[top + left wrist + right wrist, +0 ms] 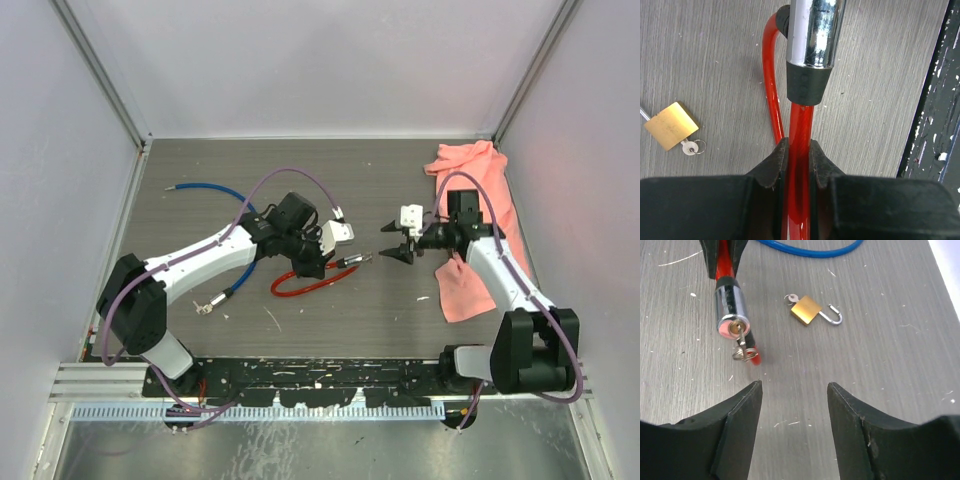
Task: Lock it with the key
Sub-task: Remove the key from the lock.
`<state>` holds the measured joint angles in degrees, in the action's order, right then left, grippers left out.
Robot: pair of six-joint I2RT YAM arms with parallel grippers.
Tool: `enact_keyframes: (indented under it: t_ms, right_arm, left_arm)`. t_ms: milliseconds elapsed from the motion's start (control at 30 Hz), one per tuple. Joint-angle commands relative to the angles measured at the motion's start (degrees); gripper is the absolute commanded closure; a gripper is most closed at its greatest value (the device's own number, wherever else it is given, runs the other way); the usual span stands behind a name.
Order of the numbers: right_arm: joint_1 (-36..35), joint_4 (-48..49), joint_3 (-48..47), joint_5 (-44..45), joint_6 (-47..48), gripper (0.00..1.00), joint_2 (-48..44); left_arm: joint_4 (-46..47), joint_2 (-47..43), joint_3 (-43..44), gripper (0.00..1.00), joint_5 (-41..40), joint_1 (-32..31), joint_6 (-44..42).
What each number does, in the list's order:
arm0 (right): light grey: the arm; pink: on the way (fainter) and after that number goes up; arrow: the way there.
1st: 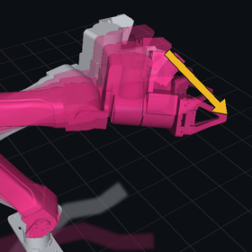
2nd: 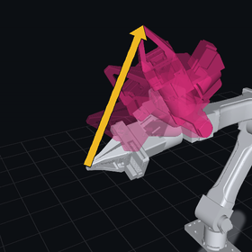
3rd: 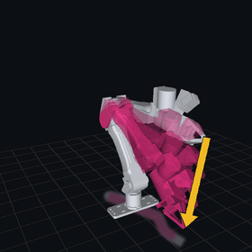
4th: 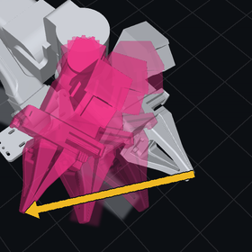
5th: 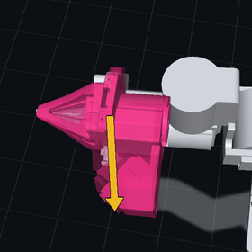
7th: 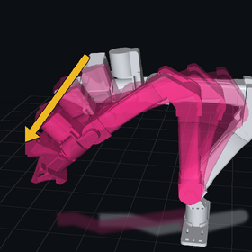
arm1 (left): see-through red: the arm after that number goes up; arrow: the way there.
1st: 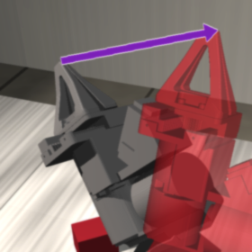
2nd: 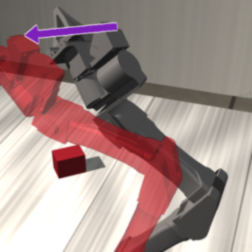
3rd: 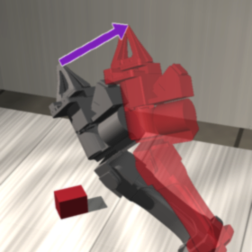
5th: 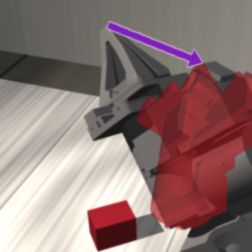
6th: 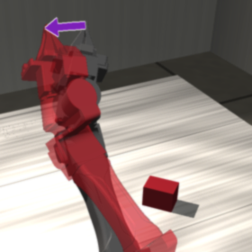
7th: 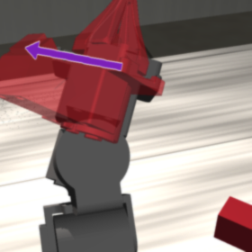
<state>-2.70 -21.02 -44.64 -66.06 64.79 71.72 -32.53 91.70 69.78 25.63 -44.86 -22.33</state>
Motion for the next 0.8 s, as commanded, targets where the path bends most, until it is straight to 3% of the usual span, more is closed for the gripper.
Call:
enact_keyframes:
  t_ms: [0,100,200,367,533,633,767]
  right_arm:
    - [0.2,-36.2,-12.9,-3.0,31.0,0.4,4.1]
    - [0.0,-49.5,-18.0,-3.0,42.4,0.41,7.3]
    - [-1.2,-51.6,-19.2,-2.5,43.6,0.46,8.2]
    - [-5.2,-44.9,-17.5,-0.7,34.5,0.52,5.5]
    - [-6.7,-30.8,-15.1,0.6,17.9,0.53,2.1]
    - [-6.8,-28.0,-15.2,1.1,14.9,0.57,1.9]
    - [-7.5,-28.2,-15.0,1.6,15.2,0.7,2.6]
  left_arm:
    - [-7.6,0.2,0.6,1.0,-0.8,0.5,-1.5]
    - [-7.9,0.1,1.1,1.0,-0.7,0.5,-1.6]
    - [-8.1,0.1,1.2,1.0,-0.5,0.5,-1.7]
    - [-8.2,0.1,1.2,1.0,-0.1,0.5,-1.7]
    - [-8.2,0.0,1.2,1.0,0.1,0.5,-1.6]
    - [-8.3,-0.1,1.2,1.0,0.1,0.5,-1.6]
    - [-8.0,-0.4,1.2,1.0,0.4,0.6,-1.5]
